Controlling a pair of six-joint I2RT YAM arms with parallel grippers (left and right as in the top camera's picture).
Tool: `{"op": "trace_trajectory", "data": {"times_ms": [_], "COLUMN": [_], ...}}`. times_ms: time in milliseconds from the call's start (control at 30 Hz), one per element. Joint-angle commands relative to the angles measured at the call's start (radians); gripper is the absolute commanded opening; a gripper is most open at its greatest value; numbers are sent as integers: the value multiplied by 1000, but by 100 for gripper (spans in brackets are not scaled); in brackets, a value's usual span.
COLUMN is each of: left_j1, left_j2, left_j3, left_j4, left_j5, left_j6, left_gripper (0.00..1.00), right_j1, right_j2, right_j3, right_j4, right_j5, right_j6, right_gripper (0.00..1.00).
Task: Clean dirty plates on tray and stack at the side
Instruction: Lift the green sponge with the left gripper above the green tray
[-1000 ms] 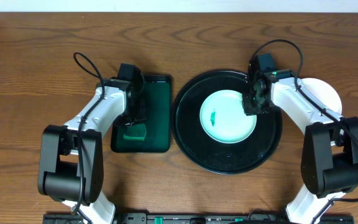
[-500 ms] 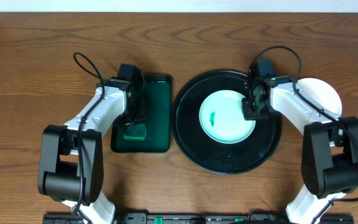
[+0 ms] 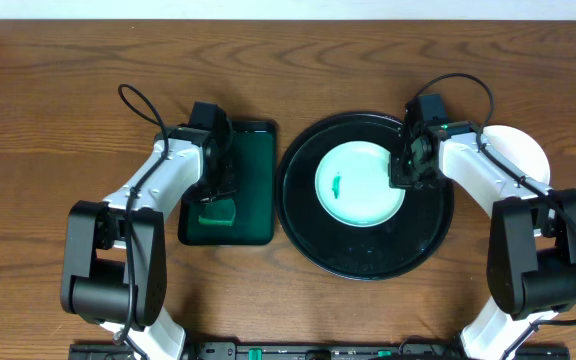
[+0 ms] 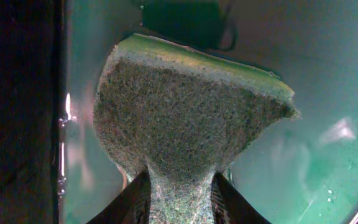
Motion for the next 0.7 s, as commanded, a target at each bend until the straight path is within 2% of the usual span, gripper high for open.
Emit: {"op": "trace_trajectory", "data": {"times_ms": [0, 167, 367, 400, 500, 633, 667], "left_j1": [-2, -2, -2, -2, -2, -2, -2], "left_j2": [24, 24, 24, 24, 24, 24, 24], "left_j3": [-2, -2, -2, -2, -2, -2, -2], "left_j4": [-4, -1, 3, 3, 3, 3, 2], "left_j5": [-2, -2, -1, -1, -1, 0, 0], "left_j6": [8, 8, 8, 8, 8, 8, 8], "left_gripper": [33, 33, 30, 21, 10, 17, 23], "right_j1": [-46, -69, -66, -63, -45, -31, -27], "right_j2": [5, 5, 5, 5, 5, 5, 5], "right_j3": [-5, -6, -6, -6, -6, -6, -6], "right_j4": [20, 23, 17, 16, 15, 13, 13], "right_j5": [-24, -99, -99, -99, -99, -99, -98], "right_j6": [65, 23, -27, -37, -91, -103, -103], "right_gripper": [1, 1, 1, 1, 1, 1, 1]}}
